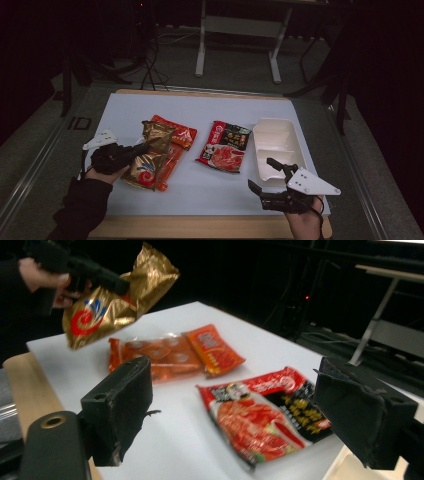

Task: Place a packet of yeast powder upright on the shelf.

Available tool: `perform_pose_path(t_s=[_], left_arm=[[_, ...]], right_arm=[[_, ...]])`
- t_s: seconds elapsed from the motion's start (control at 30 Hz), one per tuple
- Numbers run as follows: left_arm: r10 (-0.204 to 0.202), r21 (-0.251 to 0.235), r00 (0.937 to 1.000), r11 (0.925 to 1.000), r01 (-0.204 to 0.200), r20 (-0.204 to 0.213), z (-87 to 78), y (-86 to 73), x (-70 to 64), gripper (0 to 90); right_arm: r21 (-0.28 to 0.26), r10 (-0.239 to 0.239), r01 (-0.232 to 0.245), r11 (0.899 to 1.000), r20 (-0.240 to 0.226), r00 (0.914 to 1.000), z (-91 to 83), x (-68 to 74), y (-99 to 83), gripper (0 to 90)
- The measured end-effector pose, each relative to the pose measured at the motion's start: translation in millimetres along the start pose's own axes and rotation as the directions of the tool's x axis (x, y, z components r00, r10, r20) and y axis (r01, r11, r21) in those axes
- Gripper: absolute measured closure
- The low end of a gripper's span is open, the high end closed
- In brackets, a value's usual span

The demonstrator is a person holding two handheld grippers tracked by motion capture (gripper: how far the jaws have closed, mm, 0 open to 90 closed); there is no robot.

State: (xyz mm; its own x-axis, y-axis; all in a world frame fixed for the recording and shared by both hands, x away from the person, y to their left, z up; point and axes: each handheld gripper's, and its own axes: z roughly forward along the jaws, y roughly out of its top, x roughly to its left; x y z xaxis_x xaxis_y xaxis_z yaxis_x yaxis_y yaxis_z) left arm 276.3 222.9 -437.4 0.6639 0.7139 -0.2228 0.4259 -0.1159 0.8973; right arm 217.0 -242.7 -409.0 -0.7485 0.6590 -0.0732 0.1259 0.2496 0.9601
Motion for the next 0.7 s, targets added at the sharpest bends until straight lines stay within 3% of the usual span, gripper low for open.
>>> perform_pose_path(t_s=[0.27,0.33,0.47,0.63,0.7], left_arm=[[0.032,-0.019,0.9959,0.9994,-0.030,0.084,24.4,3.2,-21.6,88.8],[0.034,-0.024,0.9955,0.9992,-0.032,0.088,27.0,3.5,-23.9,88.8],[0.054,-0.060,0.9889,0.9971,-0.046,0.139,39.0,4.2,-32.3,88.8],[0.061,-0.077,0.9871,0.9958,-0.050,0.148,49.7,2.8,-39.3,88.8],[0.058,-0.085,0.9863,0.9953,-0.045,0.155,52.4,3.2,-41.9,88.8]], right_arm=[[0.031,-0.010,0.009,0.999,0.018,0.9998,11.1,-9.2,10.5,18.0],[0.036,-0.011,0.010,0.999,0.019,0.9998,13.0,-10.0,11.0,18.0],[0.047,-0.018,0.018,0.999,0.001,0.9998,20.7,-15.1,14.8,16.6],[0.003,-0.004,0.004,1.000,-0.037,0.9993,25.9,-21.8,21.3,12.9],[0.020,0.023,-0.022,1.000,-0.034,0.9992,28.2,-24.5,23.5,12.8]])
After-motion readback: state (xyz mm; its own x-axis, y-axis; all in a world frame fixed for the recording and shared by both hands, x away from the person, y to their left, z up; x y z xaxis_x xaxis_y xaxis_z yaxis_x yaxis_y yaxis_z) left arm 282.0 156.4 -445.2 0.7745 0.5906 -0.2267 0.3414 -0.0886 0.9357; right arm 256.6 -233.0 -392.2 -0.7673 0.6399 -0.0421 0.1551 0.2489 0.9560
